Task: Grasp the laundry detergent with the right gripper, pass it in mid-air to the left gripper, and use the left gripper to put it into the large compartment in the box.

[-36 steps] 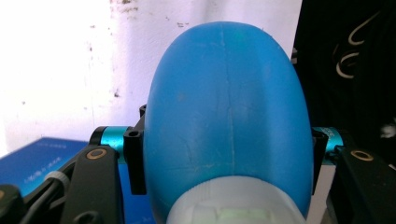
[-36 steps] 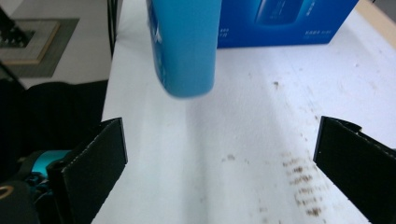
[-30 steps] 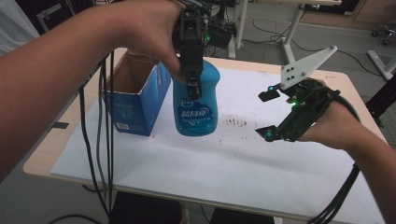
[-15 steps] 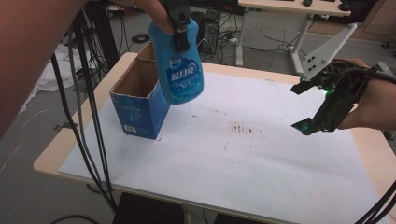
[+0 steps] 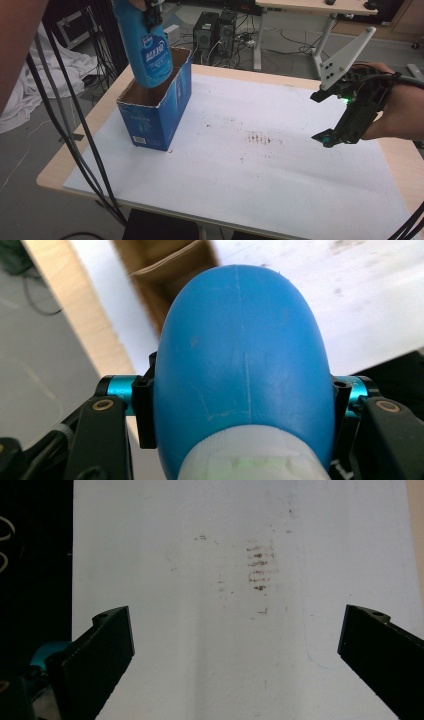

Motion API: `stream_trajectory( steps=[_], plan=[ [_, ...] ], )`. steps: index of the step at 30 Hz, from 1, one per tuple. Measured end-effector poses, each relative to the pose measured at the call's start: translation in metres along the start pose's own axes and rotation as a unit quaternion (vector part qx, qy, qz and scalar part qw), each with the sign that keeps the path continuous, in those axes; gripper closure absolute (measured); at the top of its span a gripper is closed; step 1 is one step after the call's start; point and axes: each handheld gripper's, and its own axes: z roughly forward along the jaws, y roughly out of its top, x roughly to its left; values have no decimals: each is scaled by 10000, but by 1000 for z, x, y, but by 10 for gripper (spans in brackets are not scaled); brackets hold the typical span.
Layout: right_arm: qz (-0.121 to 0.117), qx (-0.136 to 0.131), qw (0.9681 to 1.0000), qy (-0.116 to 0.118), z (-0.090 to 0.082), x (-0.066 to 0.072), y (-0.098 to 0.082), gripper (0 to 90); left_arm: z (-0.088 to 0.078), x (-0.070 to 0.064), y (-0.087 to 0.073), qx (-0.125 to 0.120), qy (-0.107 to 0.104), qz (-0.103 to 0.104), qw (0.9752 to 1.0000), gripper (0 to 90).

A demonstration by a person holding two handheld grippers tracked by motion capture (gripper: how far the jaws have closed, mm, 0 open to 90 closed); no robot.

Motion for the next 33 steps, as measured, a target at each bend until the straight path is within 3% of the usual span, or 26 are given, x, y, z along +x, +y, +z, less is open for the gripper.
stream_trajectory(
  steps=[5,12,15,16,19,20,21,22,23,24,25,26,27,28,29,30,33],
  plan=[
    [23,58,10000,46,4,-2,-3,8,18,11,4,180,65,-161,9997,385],
    [72,88,9999,56,6,-1,-5,8,42,15,10,336,71,-97,9994,385],
    [118,84,9999,60,7,0,-8,8,63,14,13,496,72,181,9986,385],
    [118,84,9999,60,7,0,-8,8,63,14,13,496,72,181,9986,385],
    [170,78,9998,61,9,-1,-11,8,84,13,15,606,41,638,9961,385],
    [170,78,9998,61,9,-1,-11,8,84,13,15,606,41,638,9961,385],
    [198,83,9997,66,10,-1,-12,8,94,12,16,680,31,987,9928,385],
    [198,83,9997,66,10,-1,-12,8,94,12,16,680,31,987,9928,385],
    [194,100,9997,60,11,-1,-13,8,102,13,16,739,52,1216,9898,385],
    [194,100,9997,60,11,-1,-13,8,102,13,16,739,52,1216,9898,385],
    [228,109,9997,69,12,-1,-14,8,112,13,17,782,60,1486,9858,385],
    [228,109,9997,69,12,-1,-14,8,112,13,17,782,60,1486,9858,385],
    [237,126,9996,78,13,-1,-15,8,121,13,17,844,66,1712,9816,385],
    [237,126,9996,78,13,-1,-15,8,121,13,17,844,66,1712,9816,385],
    [265,111,9995,109,14,-2,-15,8,129,15,17,871,32,1832,9792,385],
    [265,111,9995,109,14,-2,-15,8,129,15,17,871,32,1832,9792,385],
    [291,91,9994,157,16,-3,-15,8,143,17,16,913,-29,2116,9731,385]
  ],
)
